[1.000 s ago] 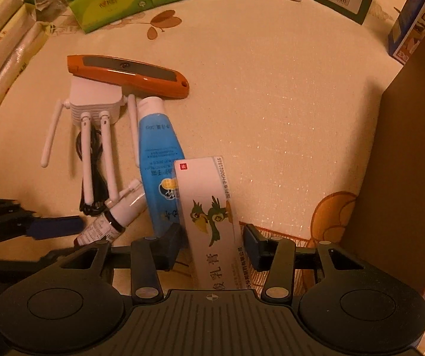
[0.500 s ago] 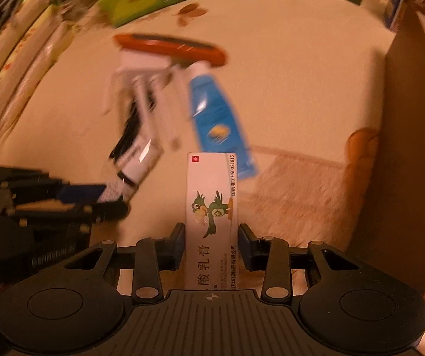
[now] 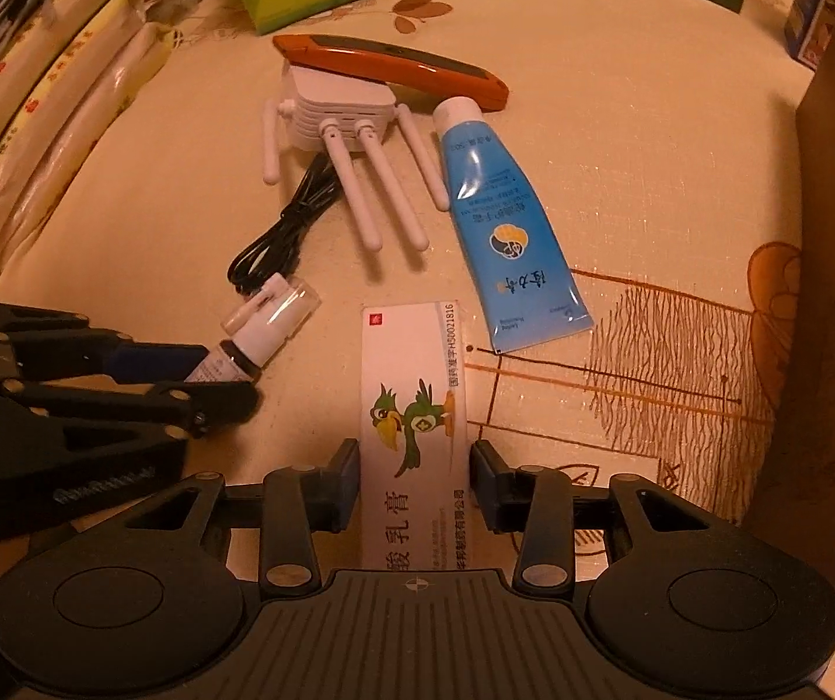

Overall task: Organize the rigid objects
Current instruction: 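Grasp the dark spray bottle with the left tool while the right tool grasps the white ointment box, then carry the spray bottle and ointment box into the brown box and release both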

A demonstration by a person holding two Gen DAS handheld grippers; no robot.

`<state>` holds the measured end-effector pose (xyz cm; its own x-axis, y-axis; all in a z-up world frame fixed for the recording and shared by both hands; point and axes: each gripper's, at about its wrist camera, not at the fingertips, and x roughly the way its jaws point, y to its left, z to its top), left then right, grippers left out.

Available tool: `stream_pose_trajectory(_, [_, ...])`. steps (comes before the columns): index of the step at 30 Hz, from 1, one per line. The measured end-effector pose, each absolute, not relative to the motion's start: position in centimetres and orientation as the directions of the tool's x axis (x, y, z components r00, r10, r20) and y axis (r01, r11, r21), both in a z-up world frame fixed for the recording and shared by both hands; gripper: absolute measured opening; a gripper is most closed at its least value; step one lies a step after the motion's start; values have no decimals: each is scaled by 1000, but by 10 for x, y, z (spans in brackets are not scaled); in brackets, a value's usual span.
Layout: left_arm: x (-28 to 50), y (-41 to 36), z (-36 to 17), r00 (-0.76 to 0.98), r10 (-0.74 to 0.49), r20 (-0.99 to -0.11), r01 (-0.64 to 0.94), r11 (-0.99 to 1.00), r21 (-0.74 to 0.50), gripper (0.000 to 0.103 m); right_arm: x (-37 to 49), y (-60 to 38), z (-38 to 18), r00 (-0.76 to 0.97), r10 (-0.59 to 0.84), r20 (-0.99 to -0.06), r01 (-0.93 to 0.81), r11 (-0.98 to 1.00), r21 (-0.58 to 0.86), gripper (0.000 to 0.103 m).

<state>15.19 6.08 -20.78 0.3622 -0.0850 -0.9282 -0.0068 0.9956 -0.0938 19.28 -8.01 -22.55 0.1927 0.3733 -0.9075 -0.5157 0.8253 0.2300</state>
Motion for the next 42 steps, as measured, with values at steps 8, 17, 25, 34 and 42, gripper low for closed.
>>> stream_pose_trajectory(8, [153,57,-208,368,-58,-928,15,998,-57,21,189,-74,-224,218,376,-901,-543,813,209,35])
stream_pose_trajectory(17, [143,54,-181,406,-85,-910,8,996,-90,19,179,-90,-196,220,419,-881,-520,814,258,35])
stream_pose_trajectory(25, [139,42,-133,495,-122,-860,25,992,-127,19,175,-121,-151,267,471,-840,-459,829,319,35])
stream_pose_trajectory(34, [147,7,-80,591,-174,-787,97,985,-145,19,177,-169,-106,361,466,-808,-370,867,335,35])
stream_pose_trajectory(42, [162,-50,-53,626,-266,-733,212,963,-168,19,182,-236,-76,468,409,-784,-236,912,335,35])
